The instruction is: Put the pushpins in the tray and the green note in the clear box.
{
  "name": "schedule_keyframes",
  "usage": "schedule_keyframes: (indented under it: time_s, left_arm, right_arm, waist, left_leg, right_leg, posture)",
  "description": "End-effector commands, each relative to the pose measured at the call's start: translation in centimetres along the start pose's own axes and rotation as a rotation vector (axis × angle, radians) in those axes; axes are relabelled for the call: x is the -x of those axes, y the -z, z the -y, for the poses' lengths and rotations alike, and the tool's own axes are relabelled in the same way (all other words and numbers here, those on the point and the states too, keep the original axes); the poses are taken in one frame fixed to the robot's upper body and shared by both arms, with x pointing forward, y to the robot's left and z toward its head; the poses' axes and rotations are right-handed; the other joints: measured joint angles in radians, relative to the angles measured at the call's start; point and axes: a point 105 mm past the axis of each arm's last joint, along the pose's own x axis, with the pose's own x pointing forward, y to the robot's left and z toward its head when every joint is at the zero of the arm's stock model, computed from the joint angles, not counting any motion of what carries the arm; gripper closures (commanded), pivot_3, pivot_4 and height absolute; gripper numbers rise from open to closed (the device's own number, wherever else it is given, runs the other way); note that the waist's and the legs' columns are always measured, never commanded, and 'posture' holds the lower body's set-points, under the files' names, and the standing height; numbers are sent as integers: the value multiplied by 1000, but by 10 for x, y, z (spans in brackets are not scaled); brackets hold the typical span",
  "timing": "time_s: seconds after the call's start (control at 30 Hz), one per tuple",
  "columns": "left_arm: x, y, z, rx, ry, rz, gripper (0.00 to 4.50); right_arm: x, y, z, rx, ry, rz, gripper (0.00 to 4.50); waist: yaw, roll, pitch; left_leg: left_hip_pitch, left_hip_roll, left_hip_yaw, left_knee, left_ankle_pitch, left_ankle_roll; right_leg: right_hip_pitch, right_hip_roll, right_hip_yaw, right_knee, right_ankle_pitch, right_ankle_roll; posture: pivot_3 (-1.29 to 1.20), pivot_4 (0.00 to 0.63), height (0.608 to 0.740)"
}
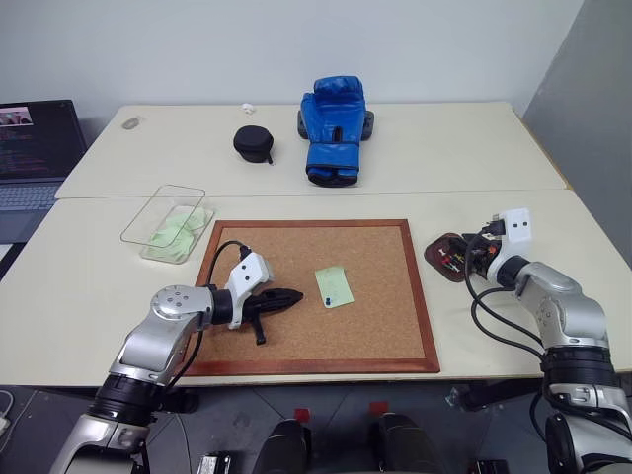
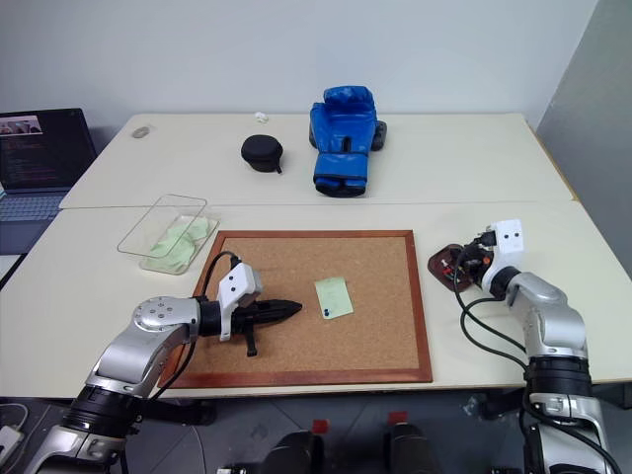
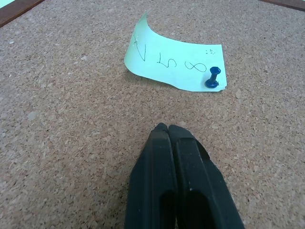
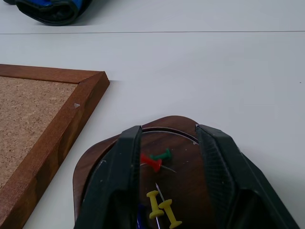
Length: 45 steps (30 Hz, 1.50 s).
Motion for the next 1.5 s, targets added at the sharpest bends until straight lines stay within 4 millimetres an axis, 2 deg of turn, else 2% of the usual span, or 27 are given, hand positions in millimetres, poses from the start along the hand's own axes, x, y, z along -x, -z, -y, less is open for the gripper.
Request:
schedule_keyframes:
  time_s: [0.03,0.2,0.27,0.4,0.57,0.73,0.97,1.17,1.33,1.5]
  left_arm:
    - [-1,22,7,38,16,-83,4500]
    - [-2,22,6,35,17,-81,4500]
    - [-2,22,6,34,19,-80,4500]
    - [-2,22,6,33,21,-82,4500]
    - [-2,21,5,28,20,-83,4500]
    - [-3,20,4,24,21,-82,4500]
    - [0,21,4,25,13,-86,4500]
    - [1,21,5,30,5,-86,4500]
    - [2,22,5,33,-2,-86,4500]
    - [4,23,5,35,-8,-89,4500]
  right_arm:
    - [3,-18,0,32,-18,58,2707]
    - [9,-27,-16,47,-143,93,2707]
    - [14,-32,-33,97,-256,113,2707]
    - [24,-36,-82,254,-502,128,2707]
    - [28,-18,-138,378,-731,121,2707]
    - [21,3,-176,455,-868,116,2707]
    - [12,19,-209,450,-985,115,2707]
    - [2,25,-222,451,-1022,111,2707]
    - [-6,31,-229,455,-1032,100,2707]
    - [-12,38,-226,446,-1019,75,2707]
  waist:
    - [0,0,0]
    - [0,0,0]
    - [0,0,0]
    - [-1,0,0]
    - [0,0,0]
    - [0,0,0]
    - [0,0,0]
    - [0,0,0]
    - [0,0,0]
    - [0,0,0]
  left_leg:
    - [0,0,0,0,0,0]
    - [0,0,0,0,0,0]
    - [0,0,0,0,0,0]
    - [0,0,0,0,0,0]
    - [0,0,-2,1,0,0]
    - [0,0,-3,0,0,0]
    - [0,0,-5,1,0,0]
    - [0,0,-6,1,0,0]
    - [1,0,-7,0,0,0]
    - [1,0,-6,1,0,0]
  right_leg:
    - [0,0,0,0,0,0]
    - [0,0,0,0,0,0]
    - [0,0,0,0,0,0]
    - [0,0,0,0,0,0]
    - [0,0,-1,0,0,0]
    - [0,0,-1,0,0,0]
    - [0,0,-1,0,0,0]
    - [0,0,-1,0,0,0]
    - [0,1,-1,0,0,0]
    - [0,0,-1,0,0,0]
  posture:
    - [0,150,740]
    - [0,150,740]
    - [0,150,740]
    - [0,150,740]
    - [0,150,740]
    - [0,150,740]
    - [0,150,740]
    - [0,150,740]
    - [0,150,740]
    - [0,150,740]
